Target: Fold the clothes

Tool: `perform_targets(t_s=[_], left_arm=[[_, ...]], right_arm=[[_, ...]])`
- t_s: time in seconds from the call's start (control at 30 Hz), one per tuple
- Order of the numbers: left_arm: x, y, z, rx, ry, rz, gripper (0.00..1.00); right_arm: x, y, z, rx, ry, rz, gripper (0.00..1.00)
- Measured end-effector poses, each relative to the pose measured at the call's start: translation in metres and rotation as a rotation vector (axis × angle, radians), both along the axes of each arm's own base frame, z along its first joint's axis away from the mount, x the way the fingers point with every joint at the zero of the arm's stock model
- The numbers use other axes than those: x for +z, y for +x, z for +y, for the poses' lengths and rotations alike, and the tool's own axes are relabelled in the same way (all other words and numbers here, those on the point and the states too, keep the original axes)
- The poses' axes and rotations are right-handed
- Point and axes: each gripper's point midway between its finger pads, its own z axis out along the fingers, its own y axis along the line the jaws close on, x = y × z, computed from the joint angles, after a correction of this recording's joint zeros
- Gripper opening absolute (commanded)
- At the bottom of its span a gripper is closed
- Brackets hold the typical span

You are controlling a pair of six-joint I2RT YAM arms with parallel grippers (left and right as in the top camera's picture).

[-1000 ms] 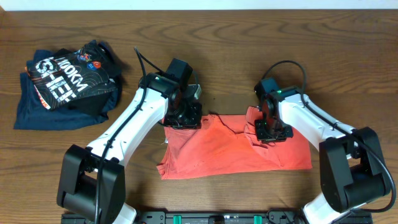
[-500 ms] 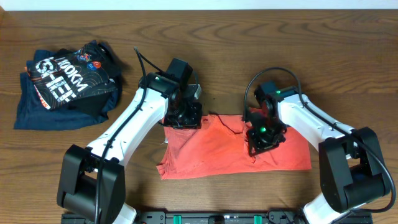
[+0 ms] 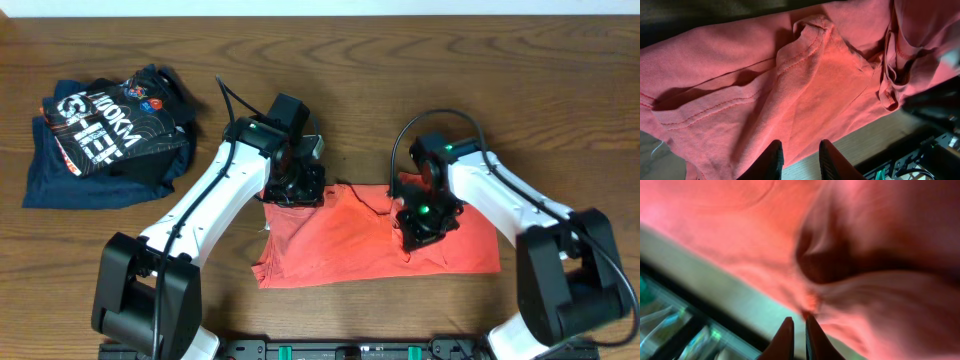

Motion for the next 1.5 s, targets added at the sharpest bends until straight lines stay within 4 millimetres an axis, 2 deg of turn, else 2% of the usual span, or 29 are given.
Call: perform_targets(t_s=[0.03,0.2,0.3,0.43,0.63,0.67,0.73,0.87,1.0,1.03,1.1,1.13,1.17,1.3,1.4,1.5], left_arm=[[0.000,0.000,0.000,0.000,0.000,0.000,0.27],[0.000,0.000,0.000,0.000,0.000,0.000,0.27],[0.000,0.000,0.000,0.000,0.000,0.000,0.27],[0.000,0.000,0.000,0.000,0.000,0.000,0.27],[0.000,0.000,0.000,0.000,0.000,0.000,0.27],[0.000,0.000,0.000,0.000,0.000,0.000,0.27],[0.000,0.000,0.000,0.000,0.000,0.000,0.27],[0.000,0.000,0.000,0.000,0.000,0.000,0.27],[0.000,0.000,0.000,0.000,0.000,0.000,0.27],[0.000,0.000,0.000,0.000,0.000,0.000,0.27],[0.000,0.000,0.000,0.000,0.000,0.000,0.27],[0.000,0.000,0.000,0.000,0.000,0.000,0.27],[0.000,0.000,0.000,0.000,0.000,0.000,0.27],[0.000,0.000,0.000,0.000,0.000,0.000,0.27],[0.000,0.000,0.000,0.000,0.000,0.000,0.27],[0.000,0.000,0.000,0.000,0.000,0.000,0.27]], right_arm=[[0.003,0.010,-0.005,-0.023,-0.035,-0.050,0.29],[0.016,0.046,-0.035,-0.170,-0.155,-0.206,0.30],[0.014,0.054,-0.046,-0.231,-0.180,-0.219,0.32],[0.009,0.058,-0.046,-0.255,-0.180,-0.226,0.35],[-0.007,0.048,-0.043,-0.261,-0.162,-0.193,0.31],[-0.008,0.046,-0.043,-0.261,-0.158,-0.186,0.23],[-0.011,0.041,-0.041,-0.269,-0.150,-0.166,0.02],[-0.010,0.032,-0.033,-0.244,-0.097,-0.127,0.01],[0.001,0.010,-0.006,-0.124,0.083,-0.041,0.03],[0.004,0.003,0.000,-0.097,0.117,-0.018,0.11],[0.008,-0.005,0.008,-0.057,0.164,0.006,0.18],[0.009,-0.008,0.012,-0.037,0.180,0.013,0.25],[0.010,-0.011,0.014,-0.022,0.191,0.019,0.26],[0.011,-0.015,0.018,0.027,0.204,0.017,0.09],[0.008,-0.010,0.017,0.020,0.189,-0.007,0.11],[0.003,0.009,0.011,-0.016,0.134,-0.077,0.12]])
